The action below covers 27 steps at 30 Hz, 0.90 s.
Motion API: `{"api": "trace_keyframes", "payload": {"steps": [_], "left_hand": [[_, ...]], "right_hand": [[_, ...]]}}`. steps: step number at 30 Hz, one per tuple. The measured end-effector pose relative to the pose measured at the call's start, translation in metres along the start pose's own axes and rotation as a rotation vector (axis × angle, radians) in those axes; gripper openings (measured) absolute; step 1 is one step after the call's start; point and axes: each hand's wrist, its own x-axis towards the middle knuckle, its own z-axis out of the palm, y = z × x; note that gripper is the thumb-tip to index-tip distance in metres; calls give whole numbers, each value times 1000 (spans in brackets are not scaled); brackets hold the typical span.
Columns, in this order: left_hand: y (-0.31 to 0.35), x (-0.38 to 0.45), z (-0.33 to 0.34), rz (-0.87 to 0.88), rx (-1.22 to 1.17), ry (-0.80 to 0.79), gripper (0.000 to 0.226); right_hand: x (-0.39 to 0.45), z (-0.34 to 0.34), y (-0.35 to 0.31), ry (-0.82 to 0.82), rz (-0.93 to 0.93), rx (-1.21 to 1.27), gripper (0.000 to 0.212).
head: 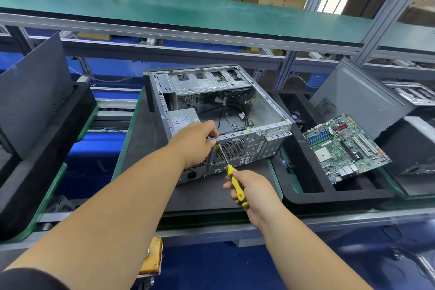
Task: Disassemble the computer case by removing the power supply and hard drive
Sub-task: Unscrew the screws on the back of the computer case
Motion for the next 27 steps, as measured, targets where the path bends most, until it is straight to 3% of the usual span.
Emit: {"api": "trace_keyframes", "payload": {"steps": [3,14,18,22,27], "left_hand": [[0,0,0,-2,5,-2,13],[2,0,0,5,6,9,12],[2,-1,-1,7,11,5,13],[2,-1,-1,3,8,9,11],[1,0,0,7,11,3,12]], "right_hand": [[2,-2,1,35,-52,-85,22],[8,-4,13,9,-222,-26,13],[7,-1,8,-14,-134,30,14],[3,0,7,-47,26,127,34],[2,-2,3,11,13,15,28]]}}
